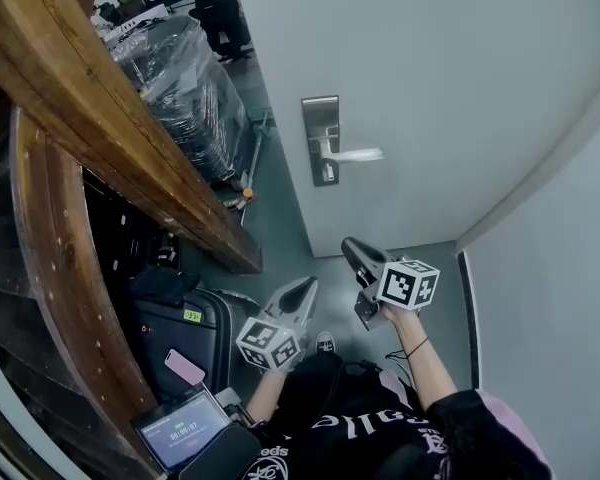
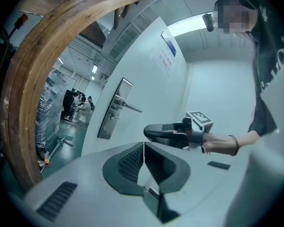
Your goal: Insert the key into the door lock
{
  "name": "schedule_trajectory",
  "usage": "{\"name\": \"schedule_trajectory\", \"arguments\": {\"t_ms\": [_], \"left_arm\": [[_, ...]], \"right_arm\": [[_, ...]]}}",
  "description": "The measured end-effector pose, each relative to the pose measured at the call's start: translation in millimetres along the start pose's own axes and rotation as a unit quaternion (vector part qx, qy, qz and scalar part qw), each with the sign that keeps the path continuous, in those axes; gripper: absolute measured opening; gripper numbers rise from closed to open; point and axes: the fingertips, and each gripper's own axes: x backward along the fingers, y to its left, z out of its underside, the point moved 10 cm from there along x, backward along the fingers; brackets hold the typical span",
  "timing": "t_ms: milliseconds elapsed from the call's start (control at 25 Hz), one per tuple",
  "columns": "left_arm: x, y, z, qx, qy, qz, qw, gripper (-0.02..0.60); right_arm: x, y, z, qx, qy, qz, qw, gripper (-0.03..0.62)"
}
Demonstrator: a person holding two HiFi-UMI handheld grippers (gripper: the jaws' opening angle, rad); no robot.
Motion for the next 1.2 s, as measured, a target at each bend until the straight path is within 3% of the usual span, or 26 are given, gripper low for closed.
{"name": "schedule_trajectory", "arguments": {"t_ms": [360, 800, 1000, 1200], "left_arm": [[25.3, -96.5, 33.6, 0.011, -0.027, -0.045, 0.9986, 0.008], [82.1, -227.9, 105.3, 0.021, -0.016, -0.086, 0.9959, 0.008], [114.0, -253.3, 109.0, 0.011, -0.019, -0.113, 0.9934, 0.008], [140.5, -255.9, 114.7, 0.047, -0.017, -0.123, 0.9911, 0.007]], "right_arm": [[125.6, 25.0, 61.3, -0.023, 0.055, -0.020, 0.998, 0.035], [258.2, 46.5, 126.9, -0.004, 0.105, -0.047, 0.993, 0.035], [277.7, 60.3, 147.0, -0.008, 0.124, -0.068, 0.990, 0.035], [275.7, 79.1, 162.5, 0.001, 0.138, -0.097, 0.986, 0.035]]}}
